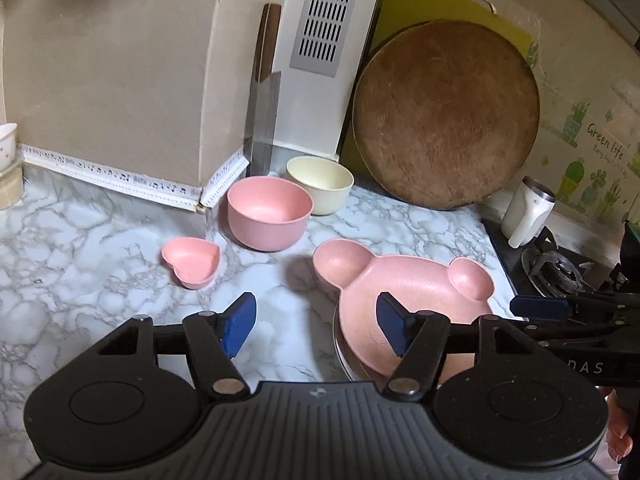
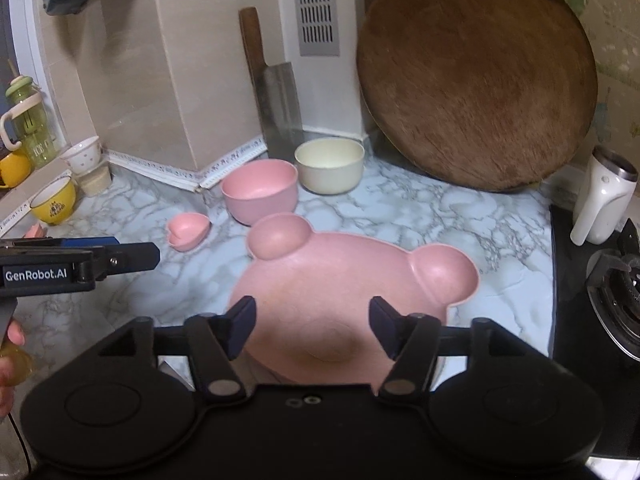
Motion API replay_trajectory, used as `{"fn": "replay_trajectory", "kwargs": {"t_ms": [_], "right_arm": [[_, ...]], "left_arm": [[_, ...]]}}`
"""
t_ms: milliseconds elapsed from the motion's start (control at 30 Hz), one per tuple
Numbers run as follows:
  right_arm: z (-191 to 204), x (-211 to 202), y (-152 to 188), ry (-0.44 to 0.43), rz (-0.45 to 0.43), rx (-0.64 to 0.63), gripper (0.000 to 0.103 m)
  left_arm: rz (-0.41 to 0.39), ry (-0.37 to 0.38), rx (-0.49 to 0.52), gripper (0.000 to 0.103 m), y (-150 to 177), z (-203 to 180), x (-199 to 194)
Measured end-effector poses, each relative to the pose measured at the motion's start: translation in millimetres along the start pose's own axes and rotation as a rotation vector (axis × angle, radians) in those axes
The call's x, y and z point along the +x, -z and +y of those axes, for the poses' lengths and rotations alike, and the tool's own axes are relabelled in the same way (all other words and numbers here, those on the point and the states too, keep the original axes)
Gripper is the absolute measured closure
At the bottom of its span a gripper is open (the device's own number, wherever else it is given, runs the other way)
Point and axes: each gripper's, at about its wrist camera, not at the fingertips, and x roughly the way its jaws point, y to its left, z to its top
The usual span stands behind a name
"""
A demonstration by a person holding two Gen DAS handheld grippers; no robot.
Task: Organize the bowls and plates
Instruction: 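Lower the bear-shaped plate onto the white plates and open both grippers, then move both grippers to the cream bowl beside the cleaver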
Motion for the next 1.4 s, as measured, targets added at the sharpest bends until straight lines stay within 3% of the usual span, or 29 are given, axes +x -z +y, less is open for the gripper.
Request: {"fn": "replay_trajectory", "kwargs": {"t_ms": [133, 267, 367, 567, 667, 867, 1167, 1400], "right_arm": [[13, -8, -2, 0.016, -0.029, -0.003, 0.016], [23, -12, -4, 0.032, -0.054, -0.019, 0.004], [29, -15, -7, 0.035, -0.074, -0.032, 0.002], [32, -15, -19, 0.027, -0.096, -0.053, 0.0], [29, -9, -30, 0.018, -0.088, -0.058, 0.0], [15, 14, -55, 0.022, -0.065, -0.062, 0.0], [-16, 55, -90, 0.001, -0.03, -0.036, 0.0], [-42, 92, -119, 0.01, 0.015, -0.004, 0.0]], "left_arm": [[-0.027, -0.001, 0.013, 0.028, 0, 6, -13], [-0.049, -0.006, 0.029, 0.027, -1, 11, -23], [-0.07, -0.015, 0.03, 0.027, -1, 15, -28], [-0.125, -0.051, 0.043, 0.023, -9, 13, -33], [-0.145, -0.075, 0.048, 0.016, -16, 10, -29], [-0.159, -0.116, 0.033, 0.015, -34, 9, -9], [-0.082, -0.202, -0.028, 0.015, -61, 16, 43], [-0.061, -0.206, -0.003, 0.015, -95, 11, 79]]}}
